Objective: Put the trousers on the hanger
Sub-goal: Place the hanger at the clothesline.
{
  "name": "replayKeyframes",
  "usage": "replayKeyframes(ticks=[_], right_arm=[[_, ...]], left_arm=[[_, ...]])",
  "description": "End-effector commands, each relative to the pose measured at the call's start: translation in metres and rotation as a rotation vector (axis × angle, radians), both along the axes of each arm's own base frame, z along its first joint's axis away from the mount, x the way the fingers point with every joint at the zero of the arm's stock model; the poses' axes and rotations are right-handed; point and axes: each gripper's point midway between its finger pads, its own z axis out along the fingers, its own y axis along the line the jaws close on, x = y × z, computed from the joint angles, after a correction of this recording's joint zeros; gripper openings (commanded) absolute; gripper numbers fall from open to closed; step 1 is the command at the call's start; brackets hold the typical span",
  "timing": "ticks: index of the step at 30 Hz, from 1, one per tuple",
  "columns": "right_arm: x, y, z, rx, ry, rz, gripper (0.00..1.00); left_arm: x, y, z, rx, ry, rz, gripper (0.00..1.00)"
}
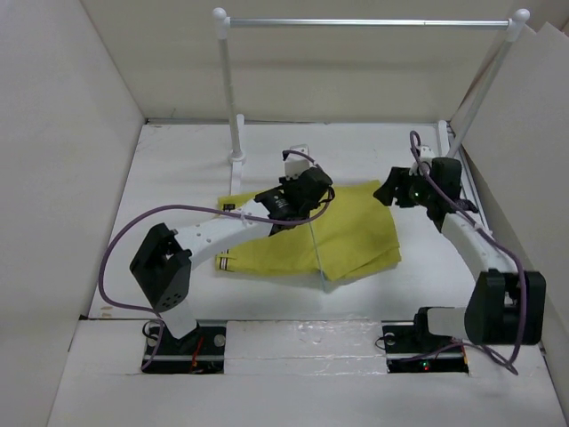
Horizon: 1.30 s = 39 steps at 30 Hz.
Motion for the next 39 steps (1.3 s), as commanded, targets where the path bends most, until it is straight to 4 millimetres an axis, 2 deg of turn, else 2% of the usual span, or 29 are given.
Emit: replayKeyframes(ticks=[1,2,3,4,5,7,8,9,10,15,16,17,19,23,24,26,28,32,33,34,36,37,39], right_arm=[[-0.014,0.03,0.085,-0.068,-0.187,0.08,0.72],[-0.024,0.058,0.101,-0.052,-0.219,0.149,0.75],[-0.047,0.084,0.118,-0.008,-0.224,0.205,0.76],[-0.054,0.097,0.118,-0.003,-0.224,0.246,0.76],[-0.064,0.108,0.122,0.016,-0.22,0.268,0.76],[-0.084,0.132,0.138,0.109,-0.228,0.303,0.78],[-0.1,0.153,0.146,0.148,-0.243,0.364,0.79],[-0.107,0.162,0.151,0.17,-0.243,0.383,0.79],[-0.122,0.183,0.164,0.196,-0.246,0.432,0.81],[-0.118,0.2,0.157,0.195,-0.209,0.438,0.83],[-0.12,0.209,0.164,0.234,-0.229,0.463,0.83],[-0.123,0.216,0.16,0.256,-0.217,0.481,0.83],[-0.126,0.23,0.172,0.331,-0.244,0.511,0.82],[-0.132,0.238,0.17,0.35,-0.212,0.513,0.76],[-0.131,0.236,0.17,0.349,-0.208,0.5,0.71],[-0.134,0.23,0.179,0.364,-0.234,0.481,0.64],[-0.137,0.228,0.183,0.401,-0.245,0.465,0.49],[-0.139,0.23,0.191,0.452,-0.261,0.525,0.26],[-0.139,0.234,0.189,0.463,-0.247,0.541,0.12],[-0.143,0.238,0.198,0.49,-0.271,0.574,0.07],[-0.143,0.242,0.208,0.526,-0.275,0.584,0.0],[-0.146,0.244,0.219,0.549,-0.305,0.598,0.0],[-0.147,0.246,0.24,0.602,-0.335,0.606,0.0]], left_arm=[[0.001,-0.014,0.073,-0.118,-0.111,-0.05,0.0],[0.001,-0.013,0.081,-0.122,-0.125,-0.057,0.0],[-0.001,-0.012,0.106,-0.14,-0.164,-0.087,0.0],[-0.001,-0.012,0.107,-0.14,-0.164,-0.088,0.0],[-0.003,-0.011,0.122,-0.147,-0.19,-0.107,0.0],[-0.008,-0.012,0.139,-0.169,-0.212,-0.143,0.0],[-0.01,-0.009,0.156,-0.189,-0.234,-0.153,0.0],[-0.012,-0.009,0.164,-0.189,-0.246,-0.17,0.0],[-0.014,-0.005,0.186,-0.213,-0.266,-0.183,0.0],[-0.018,-0.007,0.201,-0.239,-0.259,-0.224,0.0],[-0.017,-0.005,0.205,-0.249,-0.263,-0.225,0.0],[-0.015,-0.002,0.207,-0.253,-0.259,-0.232,0.0],[-0.014,-0.001,0.212,-0.256,-0.257,-0.244,0.0],[-0.009,-0.001,0.223,-0.257,-0.262,-0.289,0.0],[0.0,0.006,0.226,-0.269,-0.26,-0.28,0.0],[0.004,0.004,0.235,-0.315,-0.264,-0.329,0.0],[0.011,0.004,0.242,-0.329,-0.269,-0.343,0.0],[0.016,-0.003,0.25,-0.323,-0.269,-0.379,0.0],[0.016,-0.006,0.251,-0.327,-0.268,-0.389,0.0],[0.018,-0.008,0.256,-0.334,-0.276,-0.394,0.0],[0.019,-0.015,0.256,-0.339,-0.263,-0.412,0.0],[0.018,-0.016,0.272,-0.357,-0.291,-0.422,0.0],[0.017,-0.023,0.285,-0.37,-0.304,-0.457,0.0]])
